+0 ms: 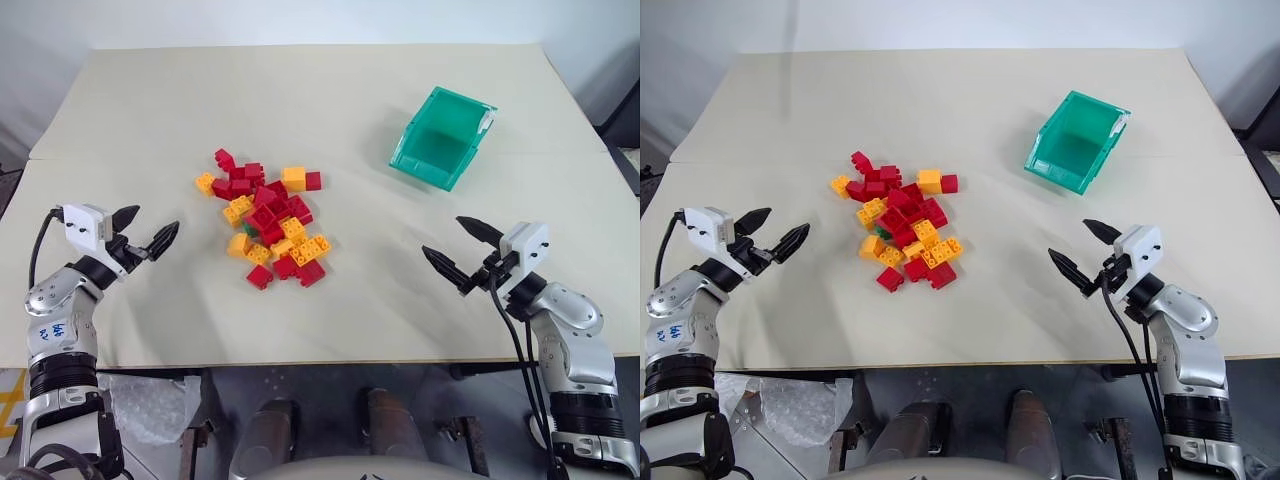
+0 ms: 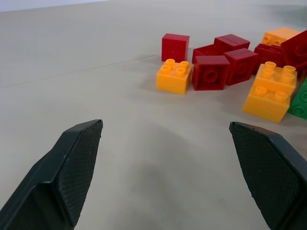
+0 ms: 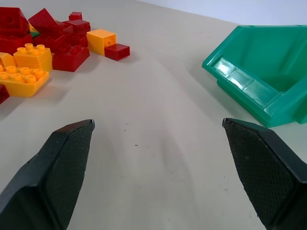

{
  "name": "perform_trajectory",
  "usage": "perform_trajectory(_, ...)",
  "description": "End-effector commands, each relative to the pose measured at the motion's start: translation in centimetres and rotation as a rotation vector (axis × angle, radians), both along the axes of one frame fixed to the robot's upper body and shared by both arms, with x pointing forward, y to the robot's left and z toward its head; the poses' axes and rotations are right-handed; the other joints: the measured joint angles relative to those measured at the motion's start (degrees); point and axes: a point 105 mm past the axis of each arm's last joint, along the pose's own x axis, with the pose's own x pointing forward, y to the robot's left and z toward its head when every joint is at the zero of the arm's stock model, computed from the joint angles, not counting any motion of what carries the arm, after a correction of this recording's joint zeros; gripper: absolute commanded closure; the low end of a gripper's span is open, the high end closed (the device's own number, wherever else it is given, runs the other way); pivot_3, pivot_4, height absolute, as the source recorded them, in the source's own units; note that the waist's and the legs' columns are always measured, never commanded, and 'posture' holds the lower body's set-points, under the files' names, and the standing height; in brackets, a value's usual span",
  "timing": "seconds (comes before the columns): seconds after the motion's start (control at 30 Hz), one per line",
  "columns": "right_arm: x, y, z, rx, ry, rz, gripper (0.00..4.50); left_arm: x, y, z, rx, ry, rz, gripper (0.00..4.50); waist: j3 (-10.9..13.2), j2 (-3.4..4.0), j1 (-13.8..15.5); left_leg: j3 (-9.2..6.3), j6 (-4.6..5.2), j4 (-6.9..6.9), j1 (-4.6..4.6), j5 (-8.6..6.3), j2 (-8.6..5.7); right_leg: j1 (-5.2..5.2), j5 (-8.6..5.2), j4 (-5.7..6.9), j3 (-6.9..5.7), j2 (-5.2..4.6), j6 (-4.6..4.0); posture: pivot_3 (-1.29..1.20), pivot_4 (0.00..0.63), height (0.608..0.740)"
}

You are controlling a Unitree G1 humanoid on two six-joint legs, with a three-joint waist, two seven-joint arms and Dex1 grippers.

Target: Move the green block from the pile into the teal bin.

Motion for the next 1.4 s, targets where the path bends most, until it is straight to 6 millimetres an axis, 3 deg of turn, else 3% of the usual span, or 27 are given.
perform_trajectory(0.03,-0.1,-0.4,1.2,-0.015,-0.052,0.0,0.01,-0.2,0.0,1.4,-0.004,-0.059,-0.007,0.0,0.0,0.0,0.01,0.0,0.0,0.0,0.0,0.0,0.0,0.0,0.0,0.0,0.0,0.0,0.0,0.0,0.15,0.74)
perform_trajectory(0.23,0.0,-0.3,1.3,-0.016,-0.051,0.008,0.01,-0.3,-0.5,2.1,-0.003,-0.074,-0.028,0.0,0.0,0.0,0.01,0.0,0.0,0.01,0.0,0.0,0.02,0.0,0.0,0.01,0.01,0.0,0.0,0.0,0.15,0.74)
perform_trajectory(0.43,0.6,0.2,1.9,-0.026,-0.059,0.05,0.01,-1.9,-1.9,3.1,0.004,-0.122,-0.157,0.0,0.0,0.0,-0.16,0.04,0.0,0.0,0.02,0.0,0.1,0.0,0.0,0.01,0.06,0.0,0.0,0.0,0.15,0.74)
perform_trajectory(0.53,1.0,0.8,2.4,-0.033,-0.066,0.086,0.0,-3.3,-2.4,3.5,0.011,-0.137,-0.211,0.48,0.0,0.0,-0.18,0.06,0.0,0.02,0.03,0.0,0.1,0.0,0.0,0.01,0.07,0.0,0.0,0.0,0.15,0.74)
perform_trajectory(0.8,0.8,2.4,2.8,-0.063,-0.039,0.246,0.0,-8.4,-4.3,3.8,0.003,-0.065,-0.431,2.88,0.0,0.0,-0.13,0.08,0.08,0.02,0.01,-0.08,0.18,0.0,0.0,-0.09,0.16,0.0,-0.01,0.0,0.15,0.74)
perform_trajectory(0.93,1.5,3.2,3.8,-0.071,-0.057,0.283,0.0,-10.3,-7.9,3.4,0.039,0.012,-0.636,4.06,0.01,0.02,-0.02,0.11,0.1,0.08,0.02,-0.09,0.19,0.0,0.0,-0.28,0.24,0.0,-0.01,0.0,0.15,0.74)
perform_trajectory(1.0,1.8,3.3,4.1,-0.069,-0.071,0.277,0.0,-10.1,-9.5,3.2,0.043,0.033,-0.695,4.47,0.02,0.05,0.21,0.12,0.11,0.15,0.02,-0.11,0.17,0.03,0.0,-0.29,0.28,0.0,-0.01,0.0,0.15,0.74)
perform_trajectory(1.1,2.0,3.6,4.3,-0.062,-0.079,0.276,0.0,-9.1,-11.9,2.4,0.048,0.091,-0.765,4.47,0.02,0.05,0.36,0.1,0.11,0.17,0.02,-0.11,0.16,0.03,0.0,-0.26,0.27,0.01,-0.01,0.0,0.15,0.74)
perform_trajectory(1.2,1.7,4.2,4.2,-0.056,-0.08,0.296,0.0,-6.7,-13.8,1.9,0.077,0.098,-0.776,4.47,0.02,0.05,0.36,0.14,0.11,0.18,0.01,-0.11,0.08,0.02,0.01,-0.14,0.28,0.01,0.01,0.0,0.15,0.74)
perform_trajectory(1.4,0.0,5.3,3.6,-0.063,-0.039,0.384,0.0,-0.7,-14.5,1.1,0.142,0.088,-0.656,4.47,0.02,0.05,0.0,0.17,0.11,0.24,-0.01,-0.11,-0.1,0.01,0.02,0.04,0.25,0.15,0.02,0.0,0.15,0.74)
